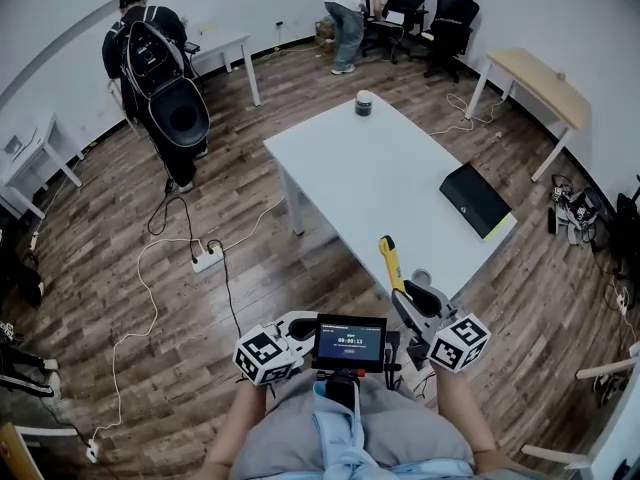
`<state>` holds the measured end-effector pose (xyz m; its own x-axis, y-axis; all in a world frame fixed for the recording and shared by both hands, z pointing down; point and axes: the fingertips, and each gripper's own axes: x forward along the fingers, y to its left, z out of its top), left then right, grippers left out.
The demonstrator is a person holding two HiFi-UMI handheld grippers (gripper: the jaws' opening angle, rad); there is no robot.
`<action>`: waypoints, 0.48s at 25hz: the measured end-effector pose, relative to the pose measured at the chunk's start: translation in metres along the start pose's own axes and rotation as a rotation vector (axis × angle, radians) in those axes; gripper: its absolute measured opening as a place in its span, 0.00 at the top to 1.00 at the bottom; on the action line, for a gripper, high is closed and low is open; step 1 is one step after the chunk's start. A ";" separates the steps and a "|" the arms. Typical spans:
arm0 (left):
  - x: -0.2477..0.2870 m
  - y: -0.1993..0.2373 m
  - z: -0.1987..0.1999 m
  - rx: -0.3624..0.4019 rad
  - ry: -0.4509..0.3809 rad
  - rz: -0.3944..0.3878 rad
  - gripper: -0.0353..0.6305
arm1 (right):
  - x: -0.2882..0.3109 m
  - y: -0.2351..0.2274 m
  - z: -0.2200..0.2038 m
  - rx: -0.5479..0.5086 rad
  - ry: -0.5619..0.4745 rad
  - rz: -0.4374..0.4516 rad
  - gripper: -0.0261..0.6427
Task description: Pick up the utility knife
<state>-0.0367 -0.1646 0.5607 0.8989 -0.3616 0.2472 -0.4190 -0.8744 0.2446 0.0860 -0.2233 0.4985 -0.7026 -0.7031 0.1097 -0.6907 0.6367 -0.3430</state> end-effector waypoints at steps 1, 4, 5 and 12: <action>-0.001 -0.001 0.002 0.000 -0.005 0.001 0.92 | -0.002 0.003 0.000 -0.003 -0.004 0.005 0.77; -0.004 -0.004 0.007 0.001 -0.013 0.003 0.92 | -0.006 0.012 0.003 -0.008 -0.015 0.013 0.77; -0.005 -0.005 0.007 0.004 -0.014 0.002 0.92 | -0.007 0.014 0.004 -0.007 -0.018 0.015 0.77; -0.006 -0.006 0.013 0.026 -0.026 -0.011 0.92 | -0.009 0.023 0.008 -0.017 -0.033 0.031 0.77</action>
<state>-0.0378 -0.1612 0.5455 0.9064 -0.3604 0.2202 -0.4063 -0.8863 0.2223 0.0782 -0.2049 0.4825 -0.7180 -0.6926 0.0683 -0.6715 0.6636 -0.3297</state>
